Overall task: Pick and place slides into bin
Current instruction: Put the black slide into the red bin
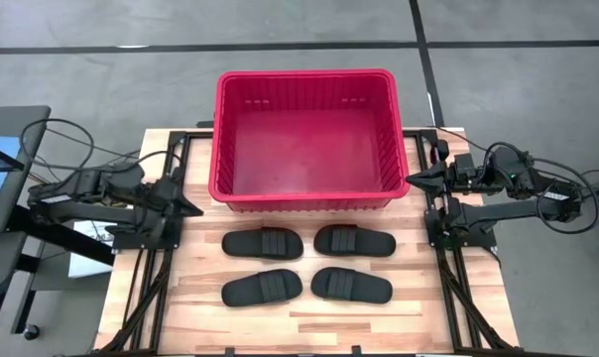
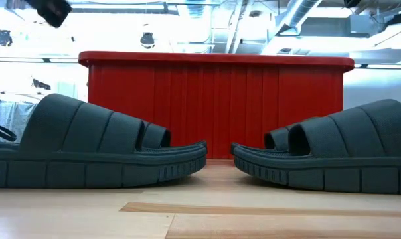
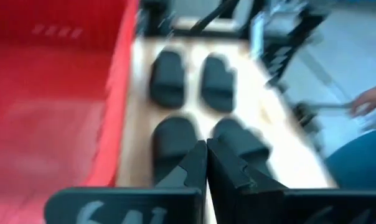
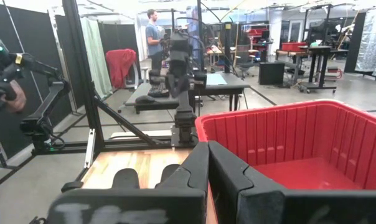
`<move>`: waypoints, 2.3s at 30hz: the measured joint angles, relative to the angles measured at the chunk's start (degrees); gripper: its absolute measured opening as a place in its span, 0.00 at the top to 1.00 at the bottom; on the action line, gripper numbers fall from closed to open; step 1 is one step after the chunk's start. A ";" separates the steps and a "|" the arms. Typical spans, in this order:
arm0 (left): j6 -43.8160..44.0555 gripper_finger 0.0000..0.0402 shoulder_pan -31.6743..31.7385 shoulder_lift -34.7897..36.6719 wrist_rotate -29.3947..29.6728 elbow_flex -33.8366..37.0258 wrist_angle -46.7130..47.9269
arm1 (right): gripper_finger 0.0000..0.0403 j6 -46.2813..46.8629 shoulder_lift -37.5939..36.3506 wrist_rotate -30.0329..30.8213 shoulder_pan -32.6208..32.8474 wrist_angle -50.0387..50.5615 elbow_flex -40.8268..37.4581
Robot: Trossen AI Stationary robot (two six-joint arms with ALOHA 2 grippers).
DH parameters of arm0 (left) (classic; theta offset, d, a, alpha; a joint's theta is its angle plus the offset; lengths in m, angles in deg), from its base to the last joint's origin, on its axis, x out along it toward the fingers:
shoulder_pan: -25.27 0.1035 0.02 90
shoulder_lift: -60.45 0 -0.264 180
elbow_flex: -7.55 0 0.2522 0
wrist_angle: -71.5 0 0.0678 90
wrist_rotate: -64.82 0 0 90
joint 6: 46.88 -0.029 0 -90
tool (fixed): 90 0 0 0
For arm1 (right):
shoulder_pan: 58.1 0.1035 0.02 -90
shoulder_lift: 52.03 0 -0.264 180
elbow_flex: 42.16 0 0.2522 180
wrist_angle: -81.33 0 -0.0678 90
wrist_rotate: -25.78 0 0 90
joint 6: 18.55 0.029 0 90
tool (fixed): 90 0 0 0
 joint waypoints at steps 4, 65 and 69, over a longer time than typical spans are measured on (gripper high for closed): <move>0.03 1.00 0.00 0.01 -3.96 -0.59 -3.22 | 1.00 0.00 0.01 0.00 -0.01 0.00 -0.01; 32.96 1.00 -21.14 -27.56 -8.62 -8.46 10.09 | 1.00 -0.01 -0.01 0.00 -0.01 -0.02 -0.01; 32.47 1.00 -27.16 -32.99 -9.85 -8.46 10.08 | 1.00 0.00 -0.01 0.00 0.01 0.01 0.00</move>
